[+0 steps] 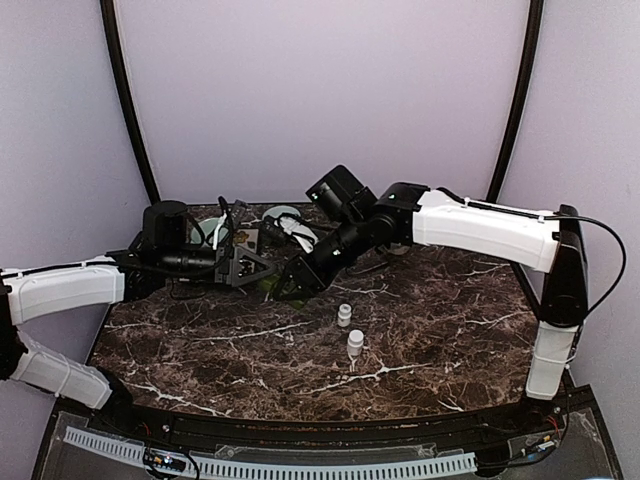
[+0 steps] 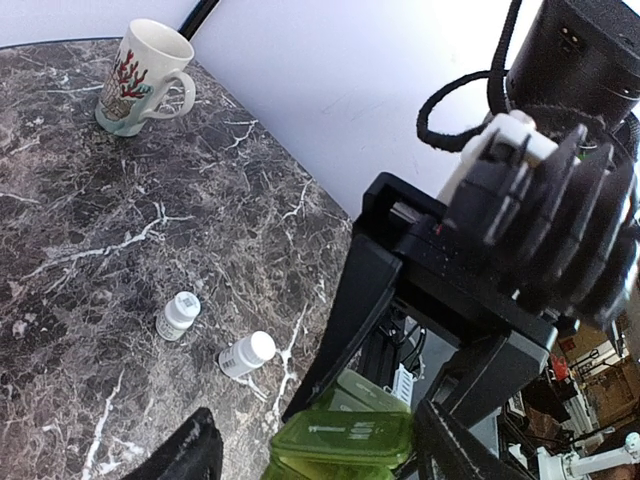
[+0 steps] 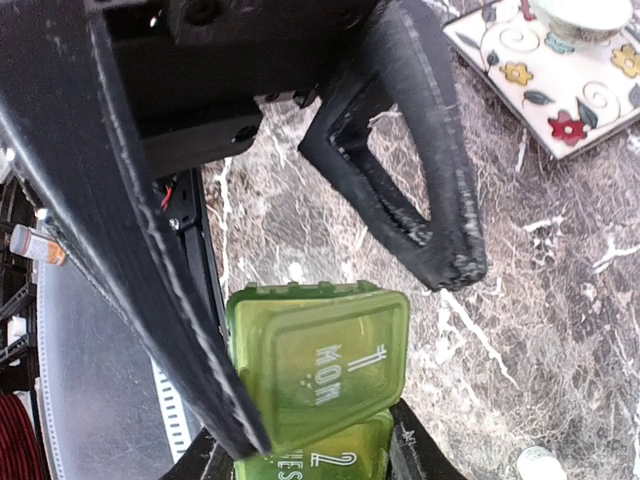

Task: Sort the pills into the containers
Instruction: Open the lid of the pill container, then adjust the lid of the pill container.

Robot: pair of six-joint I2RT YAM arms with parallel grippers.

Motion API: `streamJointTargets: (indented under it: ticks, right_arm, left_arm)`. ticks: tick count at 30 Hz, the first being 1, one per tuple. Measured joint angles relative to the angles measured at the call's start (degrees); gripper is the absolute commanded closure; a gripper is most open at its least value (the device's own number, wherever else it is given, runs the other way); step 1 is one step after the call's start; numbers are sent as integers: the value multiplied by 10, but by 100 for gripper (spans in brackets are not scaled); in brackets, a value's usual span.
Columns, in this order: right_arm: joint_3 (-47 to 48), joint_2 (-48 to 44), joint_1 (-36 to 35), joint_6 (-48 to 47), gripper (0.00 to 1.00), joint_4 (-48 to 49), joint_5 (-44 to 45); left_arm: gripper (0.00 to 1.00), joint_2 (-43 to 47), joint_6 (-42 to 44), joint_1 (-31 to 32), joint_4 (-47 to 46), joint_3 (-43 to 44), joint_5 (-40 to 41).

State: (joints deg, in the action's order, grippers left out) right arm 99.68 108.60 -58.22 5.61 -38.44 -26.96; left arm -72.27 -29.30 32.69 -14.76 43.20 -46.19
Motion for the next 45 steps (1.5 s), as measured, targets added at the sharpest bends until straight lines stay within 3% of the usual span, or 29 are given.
streamJointTargets:
  ticks: [10,21,45]
  right_arm:
    - [-8,-11,0,5,100,27,-13]
    - [-8,-11,0,4,100,28,-16]
    - [8,-11,-11,-33,100,-21,40]
  left_arm:
    - [24,50,-15,0,-19,-24,14]
    - [41,43,-8,0,-7,-24,16]
    - [45,-17,28,4,52,29,6]
